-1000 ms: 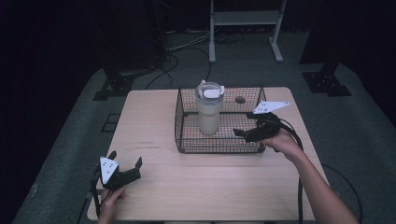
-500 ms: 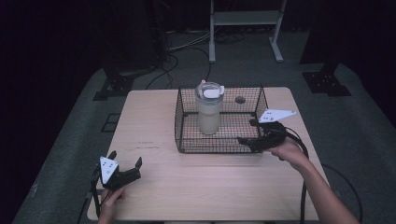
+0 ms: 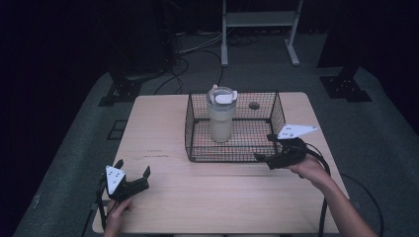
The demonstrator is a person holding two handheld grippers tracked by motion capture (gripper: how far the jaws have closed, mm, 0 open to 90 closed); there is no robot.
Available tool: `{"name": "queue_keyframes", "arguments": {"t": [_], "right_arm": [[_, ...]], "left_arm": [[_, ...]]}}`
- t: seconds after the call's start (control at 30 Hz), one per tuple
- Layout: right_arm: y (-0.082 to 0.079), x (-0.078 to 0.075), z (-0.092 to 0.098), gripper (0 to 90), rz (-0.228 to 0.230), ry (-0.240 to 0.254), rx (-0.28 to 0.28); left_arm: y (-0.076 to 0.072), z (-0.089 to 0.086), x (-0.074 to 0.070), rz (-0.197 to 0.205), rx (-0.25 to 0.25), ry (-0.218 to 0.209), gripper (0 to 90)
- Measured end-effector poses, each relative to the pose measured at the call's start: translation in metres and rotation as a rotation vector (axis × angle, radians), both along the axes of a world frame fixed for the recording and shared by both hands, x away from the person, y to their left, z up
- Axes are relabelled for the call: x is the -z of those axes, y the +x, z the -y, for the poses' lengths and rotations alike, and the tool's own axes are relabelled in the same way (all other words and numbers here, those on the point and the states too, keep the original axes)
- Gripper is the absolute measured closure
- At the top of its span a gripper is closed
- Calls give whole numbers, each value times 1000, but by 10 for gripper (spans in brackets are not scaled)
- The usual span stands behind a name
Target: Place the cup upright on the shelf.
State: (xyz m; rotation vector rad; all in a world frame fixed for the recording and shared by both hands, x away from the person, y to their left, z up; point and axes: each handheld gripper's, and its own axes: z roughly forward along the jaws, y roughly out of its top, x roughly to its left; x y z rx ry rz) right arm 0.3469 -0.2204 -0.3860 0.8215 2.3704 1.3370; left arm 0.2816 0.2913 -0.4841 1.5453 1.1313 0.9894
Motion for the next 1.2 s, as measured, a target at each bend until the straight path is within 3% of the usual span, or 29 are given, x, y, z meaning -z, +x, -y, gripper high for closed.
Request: {"name": "queue_keyframes", "arguments": {"t": [0.37, 0.67, 1.2], "right_arm": [[-13, 7, 6, 131, 3, 12, -8], [-28, 18, 8, 131, 8, -5, -22], [-43, 39, 27, 131, -1, -9, 18]], "left_arm": [[0, -1, 0, -4, 0, 2, 0], [0, 0, 0, -4, -2, 1, 0], [0, 0, 0, -5, -2, 1, 0]]}}
